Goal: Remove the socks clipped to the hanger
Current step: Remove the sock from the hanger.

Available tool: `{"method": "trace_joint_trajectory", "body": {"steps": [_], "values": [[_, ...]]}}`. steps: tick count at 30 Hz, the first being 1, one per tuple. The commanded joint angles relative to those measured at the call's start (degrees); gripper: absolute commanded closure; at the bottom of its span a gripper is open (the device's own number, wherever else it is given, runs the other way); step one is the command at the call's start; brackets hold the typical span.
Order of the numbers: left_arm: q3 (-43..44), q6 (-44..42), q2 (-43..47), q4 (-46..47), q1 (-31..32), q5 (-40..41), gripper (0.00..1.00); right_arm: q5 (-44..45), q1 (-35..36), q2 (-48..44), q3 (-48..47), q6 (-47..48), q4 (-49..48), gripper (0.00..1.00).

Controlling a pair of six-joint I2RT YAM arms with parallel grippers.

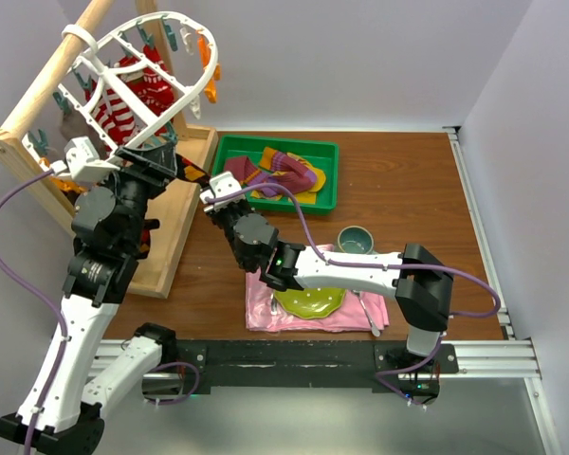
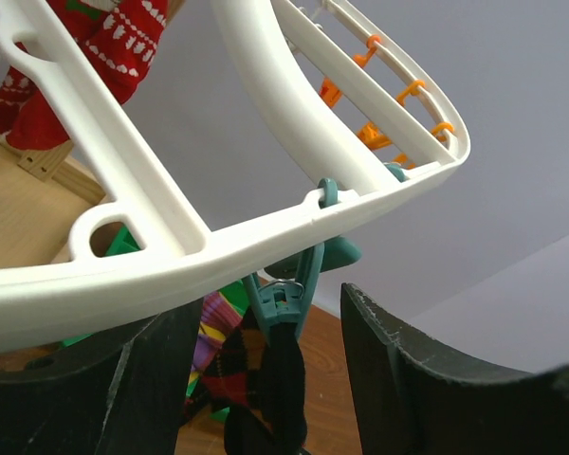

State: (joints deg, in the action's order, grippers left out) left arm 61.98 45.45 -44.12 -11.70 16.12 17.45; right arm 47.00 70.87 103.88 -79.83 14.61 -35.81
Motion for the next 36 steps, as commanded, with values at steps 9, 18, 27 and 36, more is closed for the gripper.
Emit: {"method": "trace_joint_trajectory", "body": {"steps": [9,18,27,36], "values": [[2.4,1.7,-2.3,4.7,-0.3,2.3,0.37,1.4,0.8,-1.4,-1.3,0.4,-3.4,1.00],[2.0,1.8,-3.1,6.9,-0.3,3.4,0.47,1.6,0.8,-1.8,-0.9,0.9,-3.8,1.00],[0.6,0.5,-1.6,8.1,-0.3,4.2,0.59,1.6,0.8,-2.0,-0.8,0.9,-3.8,1.00],[0.2,-0.8,-1.0,9.3,-0.3,2.9,0.94,1.9,0.8,-1.9,-0.2,0.7,-3.6,1.00]]}}
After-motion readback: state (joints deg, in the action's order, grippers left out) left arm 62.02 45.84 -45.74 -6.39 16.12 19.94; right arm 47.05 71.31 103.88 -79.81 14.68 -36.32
